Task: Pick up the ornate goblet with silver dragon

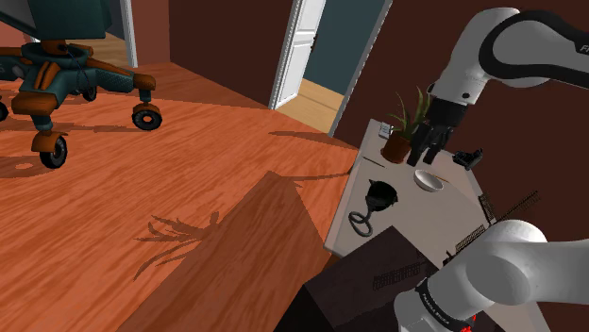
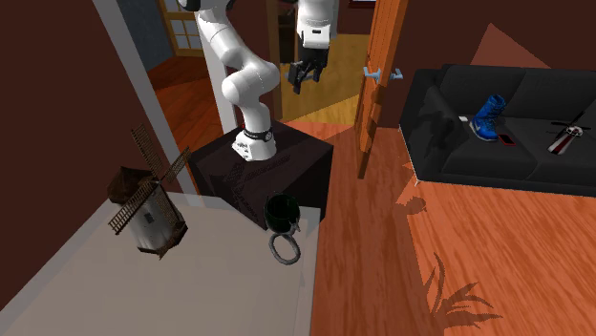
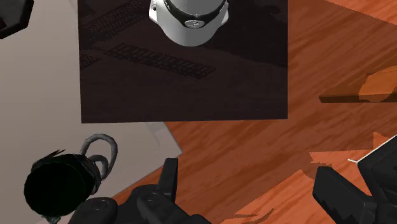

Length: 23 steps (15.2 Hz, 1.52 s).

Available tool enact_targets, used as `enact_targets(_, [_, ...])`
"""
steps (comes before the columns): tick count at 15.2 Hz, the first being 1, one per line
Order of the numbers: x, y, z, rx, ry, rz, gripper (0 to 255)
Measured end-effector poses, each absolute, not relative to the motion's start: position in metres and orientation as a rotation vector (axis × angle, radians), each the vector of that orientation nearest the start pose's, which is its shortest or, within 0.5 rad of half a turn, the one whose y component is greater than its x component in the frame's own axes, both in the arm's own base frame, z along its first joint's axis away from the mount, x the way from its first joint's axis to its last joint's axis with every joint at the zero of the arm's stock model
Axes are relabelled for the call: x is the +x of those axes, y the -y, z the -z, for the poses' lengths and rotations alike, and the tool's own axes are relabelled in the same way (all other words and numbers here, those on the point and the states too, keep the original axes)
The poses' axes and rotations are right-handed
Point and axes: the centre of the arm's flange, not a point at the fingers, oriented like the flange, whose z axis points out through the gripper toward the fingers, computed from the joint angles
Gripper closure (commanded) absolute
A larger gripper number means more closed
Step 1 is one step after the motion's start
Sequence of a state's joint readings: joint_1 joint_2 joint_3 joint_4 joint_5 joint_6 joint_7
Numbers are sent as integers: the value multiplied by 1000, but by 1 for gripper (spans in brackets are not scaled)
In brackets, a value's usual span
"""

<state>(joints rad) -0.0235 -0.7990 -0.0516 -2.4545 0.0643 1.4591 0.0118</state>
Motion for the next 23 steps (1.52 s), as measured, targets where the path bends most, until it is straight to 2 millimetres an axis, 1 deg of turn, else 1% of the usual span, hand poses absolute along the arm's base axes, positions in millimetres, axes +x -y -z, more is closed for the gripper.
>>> enact_targets(1, [286, 17, -540, -3020, -101, -295, 0])
enact_targets(3, [293, 26, -532, -3019, -120, -304, 0])
enact_targets(4, [302, 35, -523, -3018, -134, -311, 0])
enact_targets(6, [316, 45, -507, -3017, -165, -324, 0])
enact_targets(8, [332, 61, -493, -3015, -197, -336, 0])
enact_targets(12, [354, 92, -454, -3010, -260, -364, 0])
enact_targets(16, [388, 125, -417, -3004, -324, -390, 0])
enact_targets(18, [398, 144, -402, -3001, -356, -403, 0])
enact_targets(19, [403, 150, -392, -2998, -372, -410, 0])
enact_targets(23, [426, 184, -358, -2989, -437, -436, 0])
